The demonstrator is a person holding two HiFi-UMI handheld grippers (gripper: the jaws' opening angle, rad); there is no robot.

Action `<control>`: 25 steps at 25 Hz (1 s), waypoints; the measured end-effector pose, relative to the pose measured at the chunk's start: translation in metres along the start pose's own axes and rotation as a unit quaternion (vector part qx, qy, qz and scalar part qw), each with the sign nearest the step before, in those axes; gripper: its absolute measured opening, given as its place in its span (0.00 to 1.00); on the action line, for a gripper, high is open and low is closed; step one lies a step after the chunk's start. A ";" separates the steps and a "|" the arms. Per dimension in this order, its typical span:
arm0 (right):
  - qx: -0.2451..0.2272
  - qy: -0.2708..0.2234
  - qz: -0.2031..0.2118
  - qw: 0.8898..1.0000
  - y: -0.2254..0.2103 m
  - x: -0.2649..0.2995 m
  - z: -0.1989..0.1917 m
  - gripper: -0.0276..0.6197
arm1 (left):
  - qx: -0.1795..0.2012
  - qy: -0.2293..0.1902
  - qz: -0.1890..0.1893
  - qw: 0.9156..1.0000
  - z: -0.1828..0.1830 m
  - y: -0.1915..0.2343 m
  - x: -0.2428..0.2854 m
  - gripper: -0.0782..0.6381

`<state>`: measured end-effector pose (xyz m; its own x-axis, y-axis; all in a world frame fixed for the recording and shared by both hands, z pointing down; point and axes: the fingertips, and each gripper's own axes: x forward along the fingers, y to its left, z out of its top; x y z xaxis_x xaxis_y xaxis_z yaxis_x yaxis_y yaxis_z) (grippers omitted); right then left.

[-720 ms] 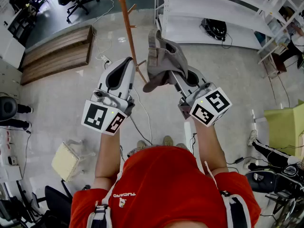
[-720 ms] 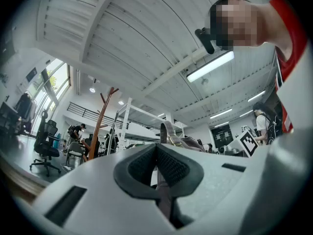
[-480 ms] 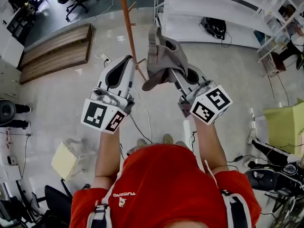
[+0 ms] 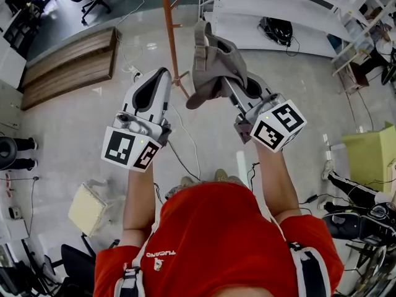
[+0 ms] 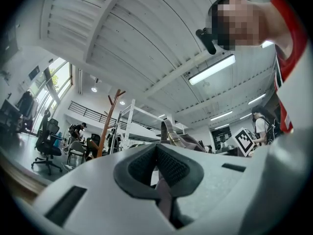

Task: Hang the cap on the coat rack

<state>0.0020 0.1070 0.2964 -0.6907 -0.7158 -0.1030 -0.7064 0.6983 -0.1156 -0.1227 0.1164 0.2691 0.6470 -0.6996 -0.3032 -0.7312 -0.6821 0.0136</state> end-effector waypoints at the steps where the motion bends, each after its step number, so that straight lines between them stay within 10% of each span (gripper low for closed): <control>1: -0.001 0.001 -0.001 1.000 0.002 0.005 -0.001 0.09 | -0.001 0.000 0.000 1.000 0.000 0.005 -0.003 0.12; 14: -0.009 0.006 -0.006 1.000 0.005 0.055 0.000 0.09 | -0.008 -0.002 -0.017 1.000 0.009 0.057 -0.008 0.12; 25: -0.004 -0.013 0.031 0.999 -0.119 0.133 0.008 0.09 | 0.018 0.001 0.010 1.000 -0.022 0.122 0.094 0.12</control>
<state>-0.0045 -0.0712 0.2885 -0.7290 -0.6709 -0.1361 -0.6634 0.7414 -0.1011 -0.1465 -0.0369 0.2631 0.6331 -0.7128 -0.3018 -0.7508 -0.6604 -0.0151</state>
